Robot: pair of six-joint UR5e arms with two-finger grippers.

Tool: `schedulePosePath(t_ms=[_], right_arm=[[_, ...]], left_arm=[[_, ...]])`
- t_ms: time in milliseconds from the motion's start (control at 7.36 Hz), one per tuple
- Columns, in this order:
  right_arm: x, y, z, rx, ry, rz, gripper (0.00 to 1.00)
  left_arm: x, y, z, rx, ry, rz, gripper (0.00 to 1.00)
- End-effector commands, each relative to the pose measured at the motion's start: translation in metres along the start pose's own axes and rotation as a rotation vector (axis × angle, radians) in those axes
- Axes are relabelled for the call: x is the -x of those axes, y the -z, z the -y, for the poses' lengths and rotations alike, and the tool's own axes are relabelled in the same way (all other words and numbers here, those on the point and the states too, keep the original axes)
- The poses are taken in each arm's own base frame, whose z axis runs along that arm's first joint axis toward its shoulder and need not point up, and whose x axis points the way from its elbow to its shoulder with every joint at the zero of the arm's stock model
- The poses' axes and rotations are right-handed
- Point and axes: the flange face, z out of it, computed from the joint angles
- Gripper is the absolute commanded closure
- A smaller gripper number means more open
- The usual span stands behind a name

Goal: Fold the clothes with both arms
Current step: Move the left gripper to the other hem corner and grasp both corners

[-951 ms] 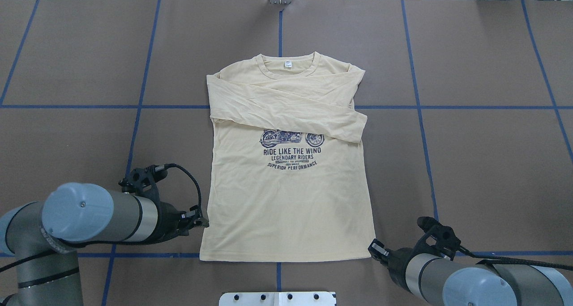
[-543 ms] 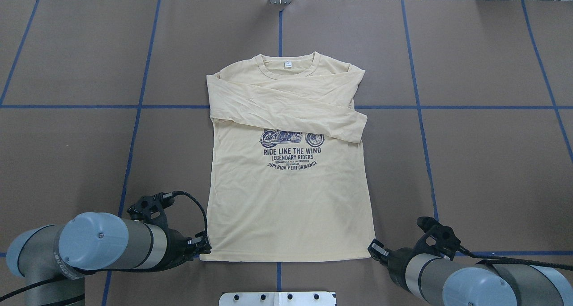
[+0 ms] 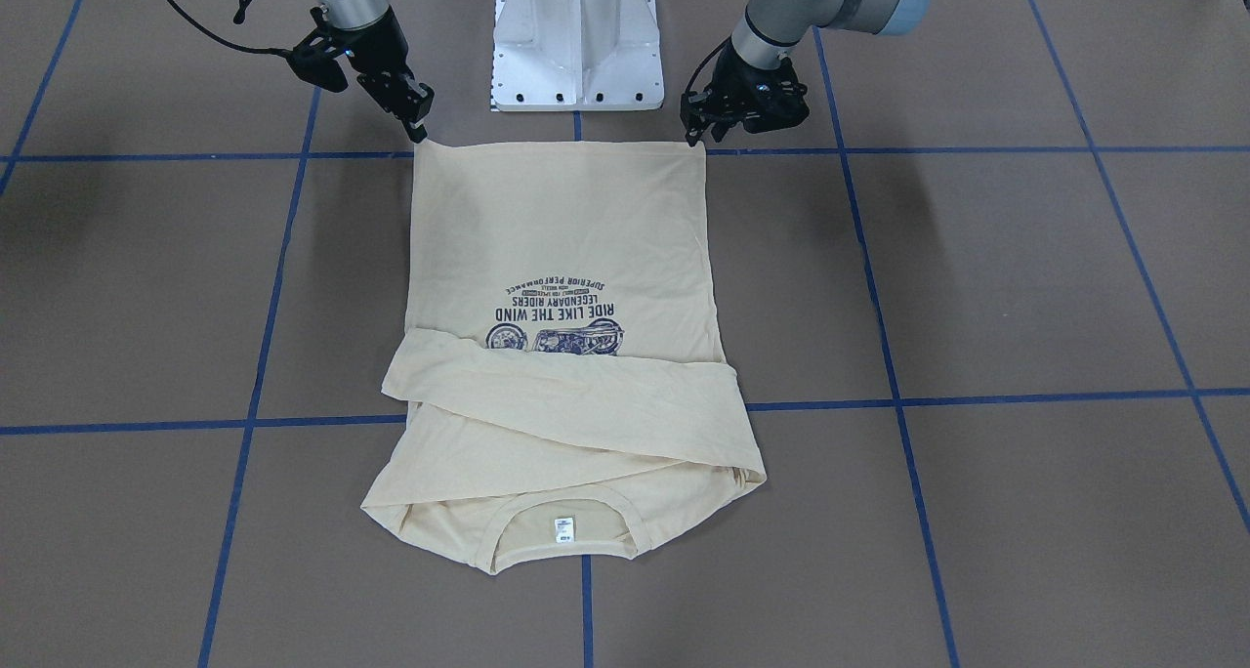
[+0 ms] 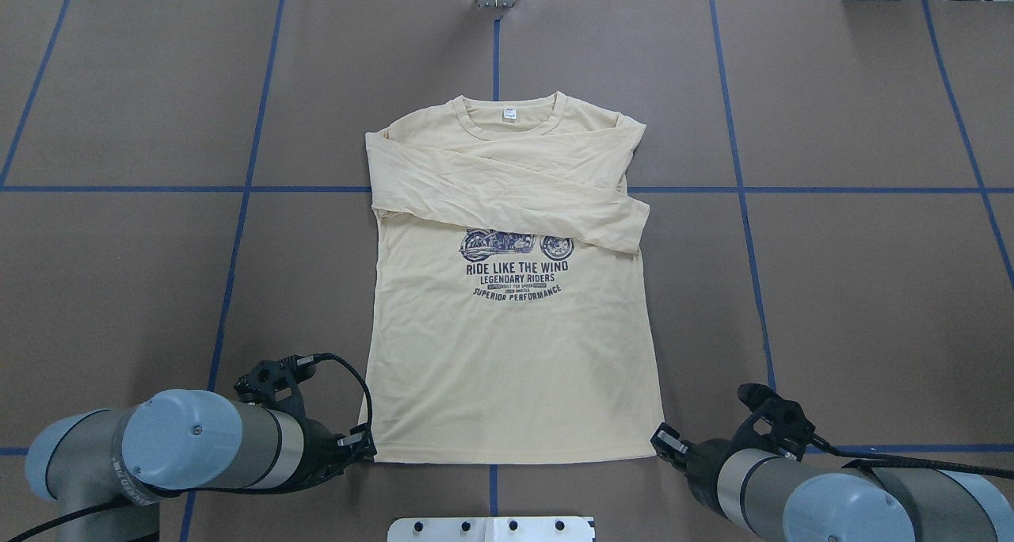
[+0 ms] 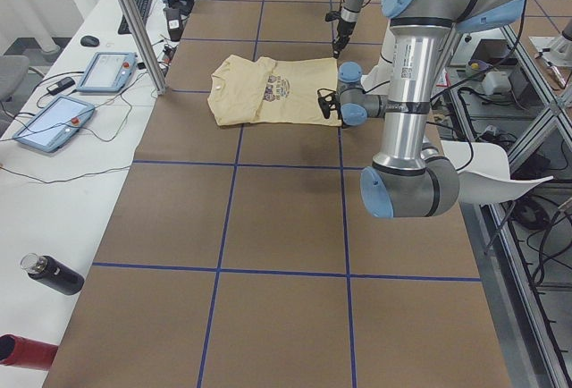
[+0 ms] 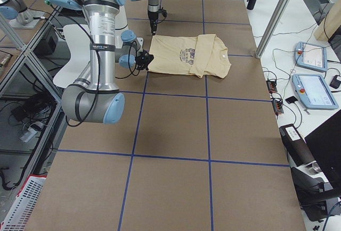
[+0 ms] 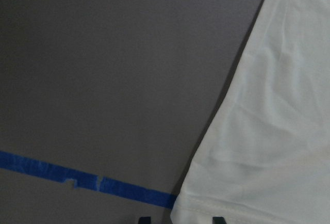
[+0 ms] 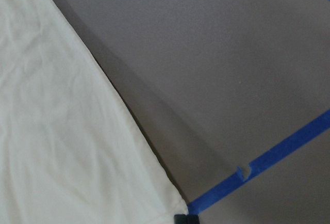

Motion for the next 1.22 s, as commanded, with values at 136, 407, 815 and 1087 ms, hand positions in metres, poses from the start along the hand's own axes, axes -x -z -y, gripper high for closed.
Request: schedulePosePath(t_ms=[136,407,815,1087], right_arm=[[-0.0004,-0.0001,0.0003,-0.001,0.000,-0.001,1.00],[-0.0004,-0.0001,0.0003,-0.001,0.000,-0.001,1.00],[-0.0004,-0.0001,0.0003,-0.001,0.000,-0.001,1.00],[-0.0004,-0.0001,0.0003,-0.001,0.000,-0.001,1.00]], left_arm=[[0.0003,-0.0011,-0.0003,0.000,0.000,0.002,0.59],[0.0003,-0.0026,-0.0009,0.001,-0.002,0.004,0.59],[0.0011,-0.0038,0.0004,-0.001,0.000,0.008,0.86],[0.0008,-0.0031,0.0002,-0.001,-0.001,0.006,1.00]])
